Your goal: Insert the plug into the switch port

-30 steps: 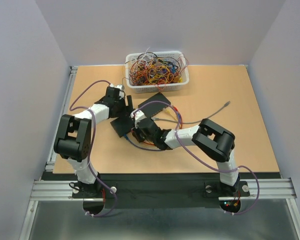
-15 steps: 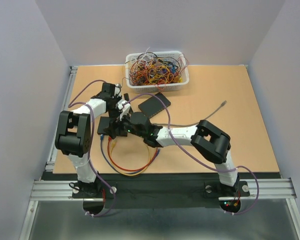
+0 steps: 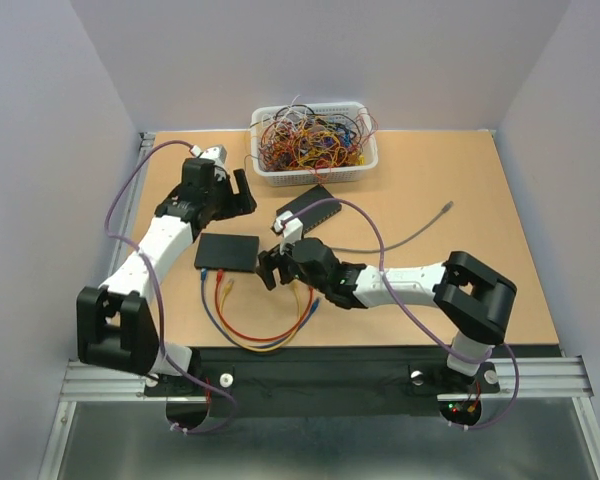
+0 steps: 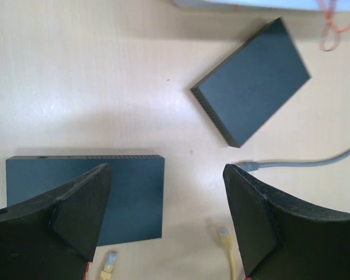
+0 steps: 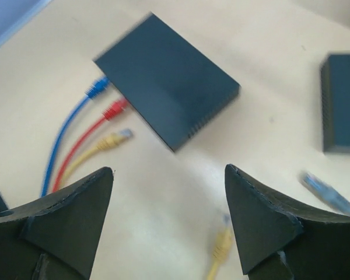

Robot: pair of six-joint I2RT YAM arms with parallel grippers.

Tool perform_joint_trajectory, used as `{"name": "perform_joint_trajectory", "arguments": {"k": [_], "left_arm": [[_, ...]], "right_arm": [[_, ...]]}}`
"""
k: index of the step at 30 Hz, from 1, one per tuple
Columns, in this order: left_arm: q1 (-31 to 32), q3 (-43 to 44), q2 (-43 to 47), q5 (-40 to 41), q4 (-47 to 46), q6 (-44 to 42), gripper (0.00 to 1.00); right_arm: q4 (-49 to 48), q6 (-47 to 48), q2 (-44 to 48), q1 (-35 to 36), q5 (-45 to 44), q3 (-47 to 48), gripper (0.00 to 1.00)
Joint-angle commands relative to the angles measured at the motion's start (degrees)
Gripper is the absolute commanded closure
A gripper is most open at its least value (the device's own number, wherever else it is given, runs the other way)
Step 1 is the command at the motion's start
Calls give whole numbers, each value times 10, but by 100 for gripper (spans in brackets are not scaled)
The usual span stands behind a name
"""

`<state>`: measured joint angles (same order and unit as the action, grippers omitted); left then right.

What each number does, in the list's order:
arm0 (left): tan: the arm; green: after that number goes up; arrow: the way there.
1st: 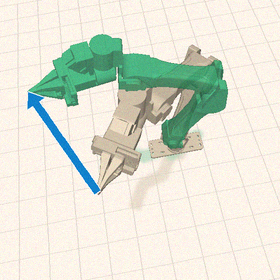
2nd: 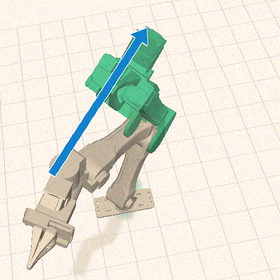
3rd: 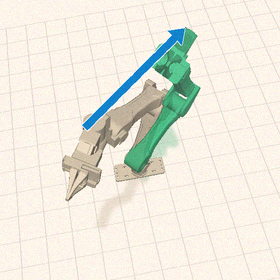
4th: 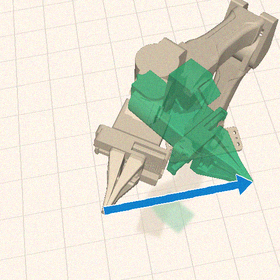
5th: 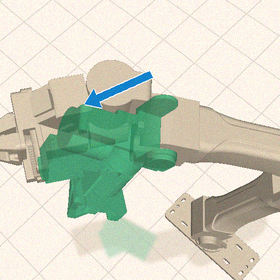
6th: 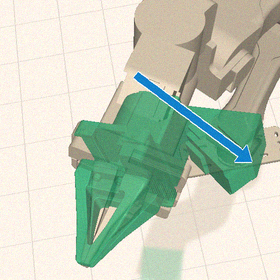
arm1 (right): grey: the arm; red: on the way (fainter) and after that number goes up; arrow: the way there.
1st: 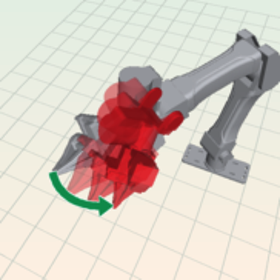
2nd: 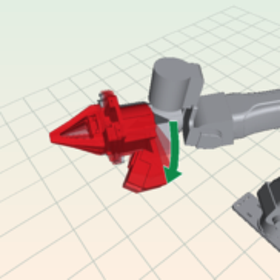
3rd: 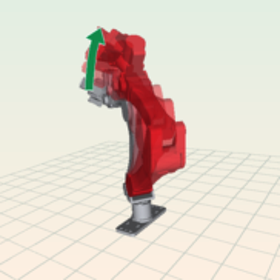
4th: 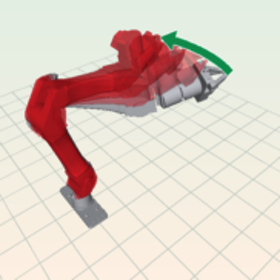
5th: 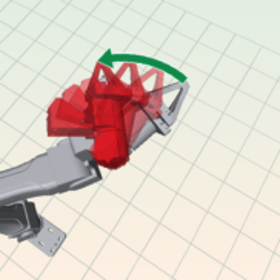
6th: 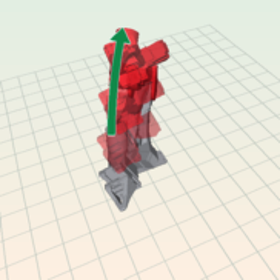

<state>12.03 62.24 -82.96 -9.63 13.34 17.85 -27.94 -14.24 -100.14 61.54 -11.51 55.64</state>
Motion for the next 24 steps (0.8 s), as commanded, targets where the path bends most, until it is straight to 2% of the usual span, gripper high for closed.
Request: {"name": "perform_joint_trajectory", "arguments": {"k": [1, 5, 10, 15, 18, 19, 21, 22, 24], "left_arm": [[19, -48, 60, 26, 2, -9, 12], [47, -89, 91, 54, 1, -3, 12], [113, -118, 126, 90, 2, 22, 12], [160, -137, 133, 92, -11, 60, 12], [183, -145, 130, 92, -22, 79, 12], [187, -151, 128, 110, -24, 83, 12], [201, -158, 125, 110, -36, 90, 12], [205, -166, 123, 111, -40, 99, 12], [215, -173, 111, 113, -49, 107, 12]], "right_arm": [[103, -14, 21, 0, -81, -11, 19], [127, -9, 7, 0, -102, -11, 21], [166, -6, -53, 0, -140, 28, 25], [185, -20, -81, 0, -152, 39, 28], [187, -31, -90, 0, -142, 38, 44], [188, -34, -91, 0, -136, 37, 59], [188, -39, -90, 0, -134, 33, 71], [188, -39, -89, 0, -138, 31, 81], [188, -39, -87, 0, -142, 27, 90]]}}
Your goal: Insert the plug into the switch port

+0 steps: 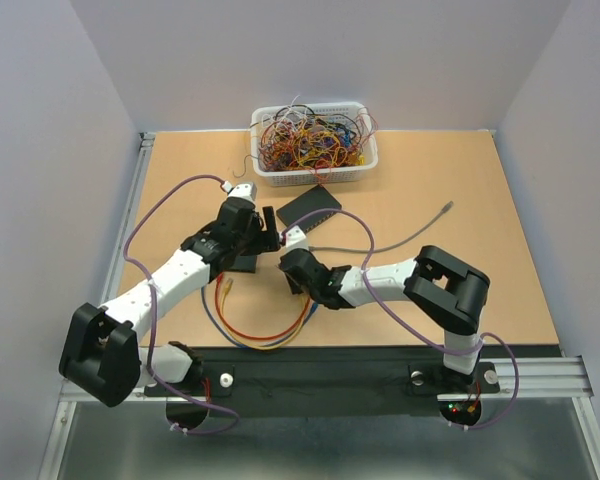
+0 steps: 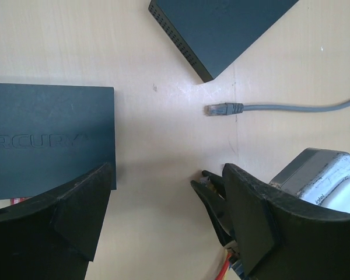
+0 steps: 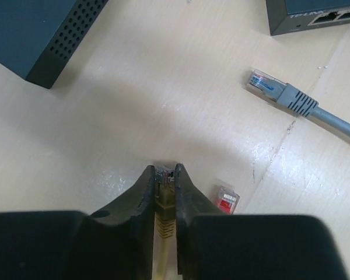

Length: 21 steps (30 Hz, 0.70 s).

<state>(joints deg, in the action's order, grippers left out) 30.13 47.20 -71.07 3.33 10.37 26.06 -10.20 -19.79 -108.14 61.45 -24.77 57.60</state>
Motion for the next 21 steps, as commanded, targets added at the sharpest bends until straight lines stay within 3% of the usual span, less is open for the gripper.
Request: {"name": "perform_joint_trajectory", "arguments": {"k": [1, 11, 21], "left_arm": [[44, -32, -12, -16, -29, 32, 12], [86, -49, -53, 1, -84, 68, 12], [122, -57, -133, 11, -119, 85, 12]], "right_arm": [[11, 19, -1, 0, -20, 6, 98], [29, 63, 35, -43, -152, 27, 99], [43, 81, 136, -192, -169, -18, 100]]}}
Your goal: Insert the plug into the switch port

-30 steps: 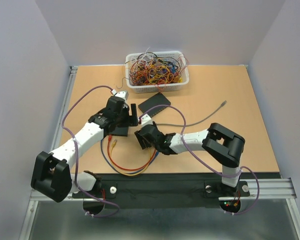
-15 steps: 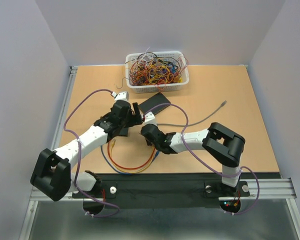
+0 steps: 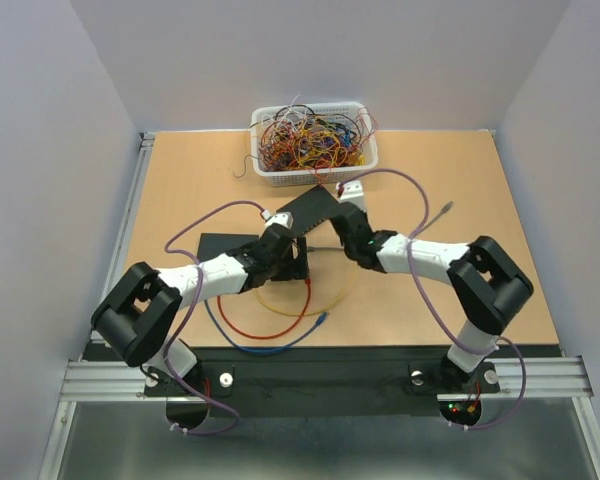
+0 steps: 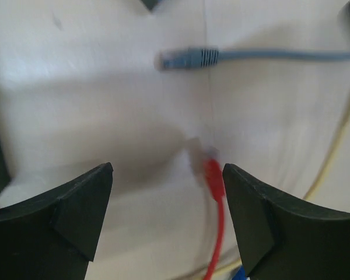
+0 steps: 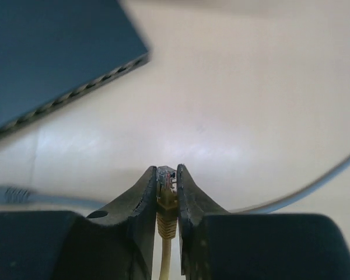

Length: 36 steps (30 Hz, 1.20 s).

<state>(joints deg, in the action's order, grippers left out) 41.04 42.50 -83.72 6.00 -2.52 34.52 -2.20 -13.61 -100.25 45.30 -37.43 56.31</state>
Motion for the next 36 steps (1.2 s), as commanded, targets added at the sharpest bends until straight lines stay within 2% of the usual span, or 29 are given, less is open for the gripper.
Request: {"name": "perform_joint_trajectory", "arguments": {"k": [1, 8, 11, 17, 26, 30, 36], "left_arm": [[14, -12, -9, -11, 11, 4, 12], [13, -15, -28, 18, 23, 3, 12], [5, -15, -23, 25, 24, -2, 12], [-59, -25, -3, 11, 50, -32, 11], [-162, 0, -14, 13, 95, -65, 10], [-194, 22, -18, 5, 123, -79, 9], [-255, 80, -17, 22, 174, -127, 8]], "right_arm": [[-37, 24, 70, -35, -52, -15, 100], [-26, 8, 137, -84, -50, -55, 100], [-19, 9, 145, -102, -78, -64, 100], [53, -22, 148, -197, -75, -58, 100], [57, -50, 192, -295, -36, -72, 100], [57, -63, 197, -368, 12, -65, 100], [57, -78, 194, -390, 52, -73, 100]]}}
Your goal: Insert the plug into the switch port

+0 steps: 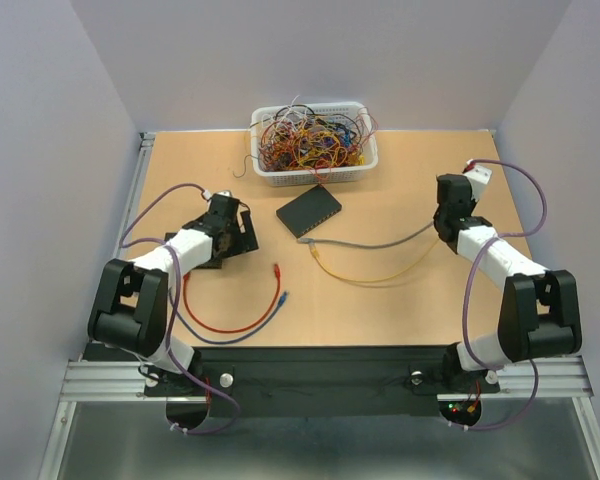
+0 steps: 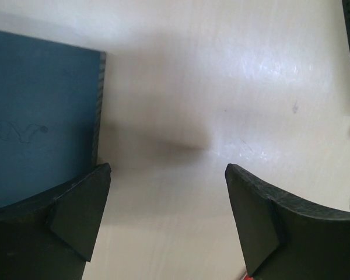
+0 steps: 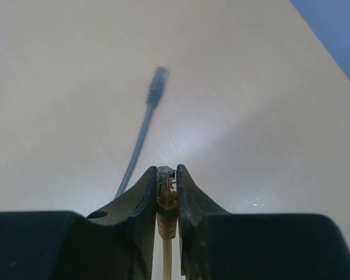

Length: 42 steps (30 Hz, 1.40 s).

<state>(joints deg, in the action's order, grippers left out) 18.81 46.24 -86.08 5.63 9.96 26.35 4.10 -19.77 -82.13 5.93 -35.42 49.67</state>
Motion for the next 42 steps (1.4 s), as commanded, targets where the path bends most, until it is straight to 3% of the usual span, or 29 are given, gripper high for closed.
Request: {"name": "perform_joint_trajectory", "arguments": {"k": [1, 10, 17, 20, 22, 26, 28, 32, 36, 42], "left_arm": [[-40, 53, 5, 25, 52, -62, 7], [-113, 101, -36, 25, 83, -131, 6], [-102, 135, 8, 18, 94, -100, 8], [-74, 160, 33, 15, 86, -90, 8], [-49, 170, 36, 2, 67, -78, 8], [-8, 162, 29, -20, 6, -57, 9], [8, 158, 20, -22, -17, -54, 9], [37, 163, 14, -23, -16, -56, 9], [42, 184, 35, -26, 27, -78, 9], [41, 227, 59, 20, 117, -132, 9]], "right_arm": [[-6, -18, 14, 3, 34, -11, 100], [-7, -22, 31, 0, 58, -19, 100], [-5, -21, 36, 1, 71, -26, 99], [-5, -20, 11, 1, 123, -23, 100], [2, -19, -28, 1, 167, -8, 92], [29, -26, -61, 1, 172, 10, 27], [30, -21, -51, 1, 188, 10, 22], [23, -3, -16, 17, 264, 10, 22], [7, 45, -20, 146, 271, 29, 22], [-6, 61, -88, 239, 301, 81, 22]]}}
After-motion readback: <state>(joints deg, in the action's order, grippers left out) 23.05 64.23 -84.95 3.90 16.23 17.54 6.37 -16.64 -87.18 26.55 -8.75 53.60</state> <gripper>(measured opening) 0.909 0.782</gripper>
